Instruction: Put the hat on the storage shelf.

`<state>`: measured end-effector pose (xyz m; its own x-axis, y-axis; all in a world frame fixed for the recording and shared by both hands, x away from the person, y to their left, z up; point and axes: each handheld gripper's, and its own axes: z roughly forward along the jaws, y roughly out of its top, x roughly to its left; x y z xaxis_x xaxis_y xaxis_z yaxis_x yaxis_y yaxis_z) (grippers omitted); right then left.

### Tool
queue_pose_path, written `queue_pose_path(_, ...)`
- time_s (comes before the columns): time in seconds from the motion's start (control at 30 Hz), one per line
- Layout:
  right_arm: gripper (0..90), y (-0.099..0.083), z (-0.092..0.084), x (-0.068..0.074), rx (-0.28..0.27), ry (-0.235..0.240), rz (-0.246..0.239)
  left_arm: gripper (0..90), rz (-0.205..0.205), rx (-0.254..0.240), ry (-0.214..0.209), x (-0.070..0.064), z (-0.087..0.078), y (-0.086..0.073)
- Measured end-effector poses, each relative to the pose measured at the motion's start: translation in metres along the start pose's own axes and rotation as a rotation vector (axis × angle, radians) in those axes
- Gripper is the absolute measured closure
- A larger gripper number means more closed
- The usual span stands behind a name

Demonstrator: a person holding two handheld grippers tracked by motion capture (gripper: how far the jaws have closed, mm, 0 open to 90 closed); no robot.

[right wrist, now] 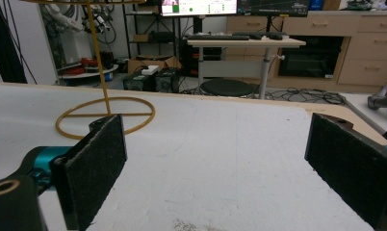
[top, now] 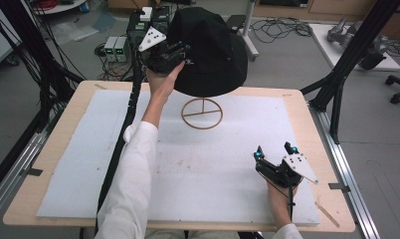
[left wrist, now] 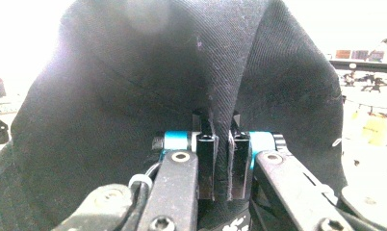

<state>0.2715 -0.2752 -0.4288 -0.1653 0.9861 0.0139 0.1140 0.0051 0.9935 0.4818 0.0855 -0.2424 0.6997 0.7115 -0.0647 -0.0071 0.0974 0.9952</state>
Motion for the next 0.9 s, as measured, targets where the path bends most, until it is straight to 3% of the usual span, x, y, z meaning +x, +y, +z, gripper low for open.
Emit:
queue_pose_path(0.23,6.5,0.000,0.001,0.001,0.003,0.003,-0.005,86.0,-0.006,0.025,-0.002,0.003,0.004,-0.005)
queue_pose_path(0.43,6.6,0.000,0.001,0.003,0.005,0.011,-0.004,86.1,-0.036,0.084,0.023,0.012,0.010,-0.014)
queue_pose_path(0.53,6.5,-0.001,0.002,0.002,0.007,0.008,-0.011,86.1,-0.066,0.134,0.009,0.015,0.011,-0.019)
queue_pose_path(0.63,6.6,0.000,0.002,0.002,0.004,0.009,-0.015,85.9,-0.074,0.154,-0.005,0.015,0.013,-0.021)
queue_pose_path(0.77,6.6,0.000,0.001,0.003,0.004,0.008,-0.010,85.8,-0.050,0.190,-0.029,0.010,0.016,-0.024)
queue_pose_path(0.9,6.6,0.000,0.001,0.002,0.006,0.009,-0.008,85.5,-0.083,0.217,-0.039,0.009,0.019,-0.027)
